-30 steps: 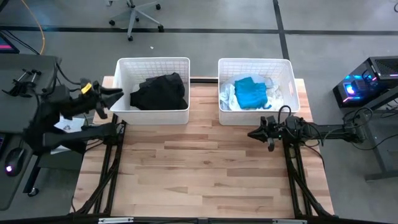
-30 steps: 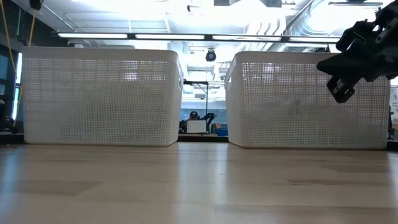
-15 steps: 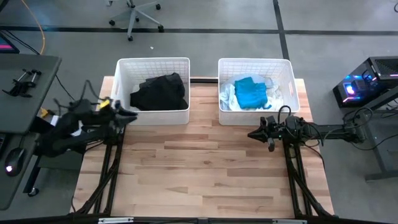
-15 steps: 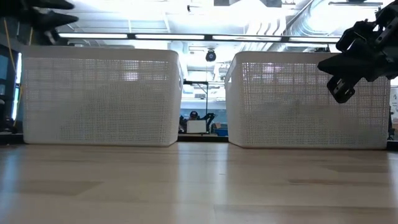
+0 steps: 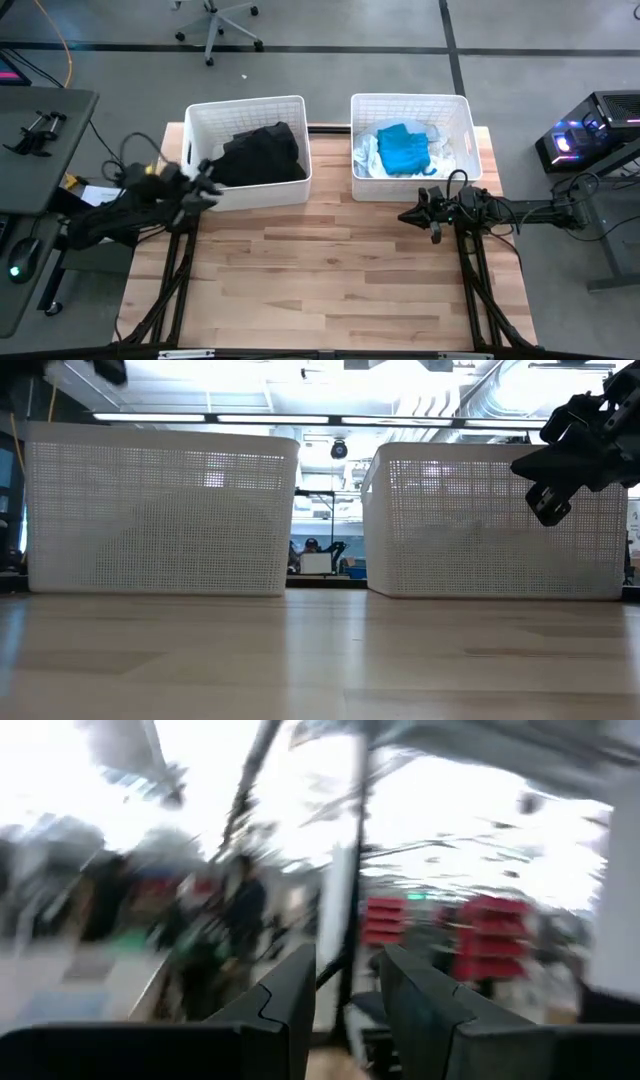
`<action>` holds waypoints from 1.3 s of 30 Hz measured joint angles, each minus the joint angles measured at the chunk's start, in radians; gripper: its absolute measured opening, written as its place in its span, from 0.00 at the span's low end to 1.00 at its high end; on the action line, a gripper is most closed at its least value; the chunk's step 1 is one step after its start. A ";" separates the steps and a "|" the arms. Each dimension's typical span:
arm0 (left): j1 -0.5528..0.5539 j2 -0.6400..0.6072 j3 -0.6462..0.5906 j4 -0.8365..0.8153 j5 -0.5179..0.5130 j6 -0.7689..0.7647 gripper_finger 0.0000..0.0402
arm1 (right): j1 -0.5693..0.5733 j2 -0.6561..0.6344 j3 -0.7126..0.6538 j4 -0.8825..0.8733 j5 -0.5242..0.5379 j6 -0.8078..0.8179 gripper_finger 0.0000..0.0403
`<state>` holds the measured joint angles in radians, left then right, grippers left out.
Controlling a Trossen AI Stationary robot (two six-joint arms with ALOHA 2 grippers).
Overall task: Sort clothes
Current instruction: Return to Home Position
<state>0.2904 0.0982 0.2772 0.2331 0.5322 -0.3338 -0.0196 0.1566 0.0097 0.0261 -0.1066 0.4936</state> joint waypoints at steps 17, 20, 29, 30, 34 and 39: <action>-0.257 -0.064 0.011 0.152 -0.379 -0.494 0.26 | 0.000 0.000 0.000 0.000 0.000 -0.001 0.00; -0.289 -0.031 -0.036 0.128 -0.442 -0.569 0.26 | 0.000 0.000 0.000 0.000 0.000 0.001 0.00; -0.356 -0.005 -0.211 0.183 -0.518 -0.580 0.26 | 0.000 0.000 0.000 0.000 0.000 0.000 0.00; -0.357 -0.007 -0.233 0.170 -0.520 -0.556 0.26 | 0.000 0.000 0.000 0.000 0.000 0.002 0.00; -0.359 -0.055 -0.265 0.149 -0.528 -0.417 0.26 | 0.001 0.000 0.000 0.000 0.000 0.003 0.00; -0.347 -0.094 -0.267 -0.009 -0.571 -0.140 0.26 | 0.001 0.000 0.000 0.000 0.000 0.000 0.00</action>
<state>-0.0565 0.0045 0.0105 0.2242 -0.0383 -0.4739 -0.0189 0.1566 0.0097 0.0261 -0.1070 0.4939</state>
